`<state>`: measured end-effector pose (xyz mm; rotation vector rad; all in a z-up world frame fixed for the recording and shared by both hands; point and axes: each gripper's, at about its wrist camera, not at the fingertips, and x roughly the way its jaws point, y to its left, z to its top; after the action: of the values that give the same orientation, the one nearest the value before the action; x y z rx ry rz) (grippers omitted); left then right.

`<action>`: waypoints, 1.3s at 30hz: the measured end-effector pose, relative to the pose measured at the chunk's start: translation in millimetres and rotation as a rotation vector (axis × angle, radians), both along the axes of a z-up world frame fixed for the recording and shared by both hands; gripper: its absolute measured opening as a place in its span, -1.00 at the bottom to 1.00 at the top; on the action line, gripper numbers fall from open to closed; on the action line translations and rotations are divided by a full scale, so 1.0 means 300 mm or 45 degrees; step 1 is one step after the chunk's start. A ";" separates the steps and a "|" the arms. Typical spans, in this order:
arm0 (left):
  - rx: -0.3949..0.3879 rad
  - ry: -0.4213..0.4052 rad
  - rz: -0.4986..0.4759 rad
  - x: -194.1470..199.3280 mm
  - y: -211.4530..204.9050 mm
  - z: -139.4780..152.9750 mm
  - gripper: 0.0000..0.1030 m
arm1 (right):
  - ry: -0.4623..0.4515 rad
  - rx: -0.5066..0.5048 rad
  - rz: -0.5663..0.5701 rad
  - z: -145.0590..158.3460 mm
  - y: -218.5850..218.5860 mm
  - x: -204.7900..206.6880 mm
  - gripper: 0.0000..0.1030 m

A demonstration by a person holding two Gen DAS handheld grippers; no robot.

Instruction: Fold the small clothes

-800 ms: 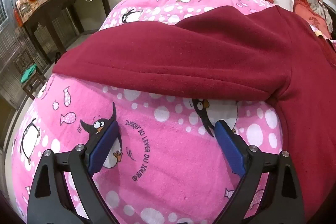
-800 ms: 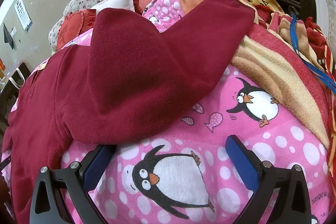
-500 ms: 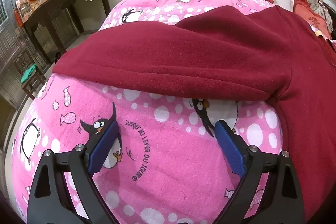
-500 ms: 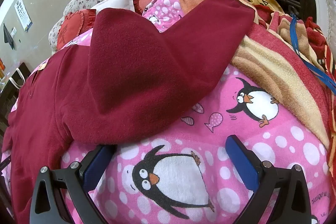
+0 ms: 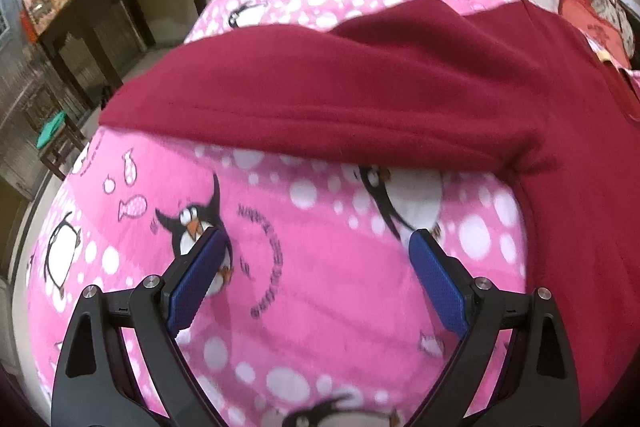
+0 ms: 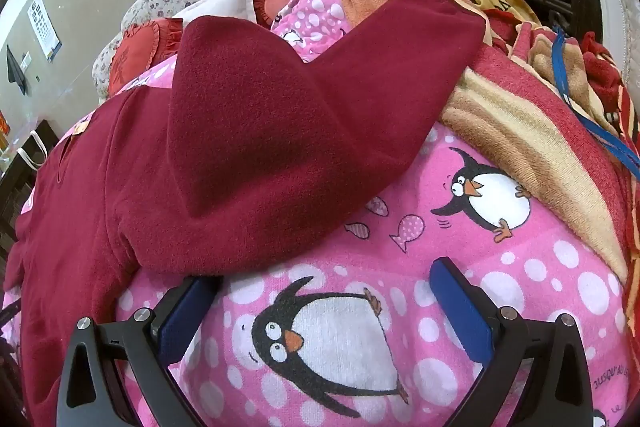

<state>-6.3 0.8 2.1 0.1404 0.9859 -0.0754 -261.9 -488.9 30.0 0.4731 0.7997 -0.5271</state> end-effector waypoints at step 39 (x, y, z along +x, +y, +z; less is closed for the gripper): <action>-0.170 -0.104 -0.329 -0.341 -0.266 0.335 0.81 | 0.189 -0.266 0.179 0.507 0.302 -0.198 0.92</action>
<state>-108.5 -79.0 102.6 0.1467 0.8743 -0.3684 -321.3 -398.5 182.2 0.1846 0.9017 -0.5130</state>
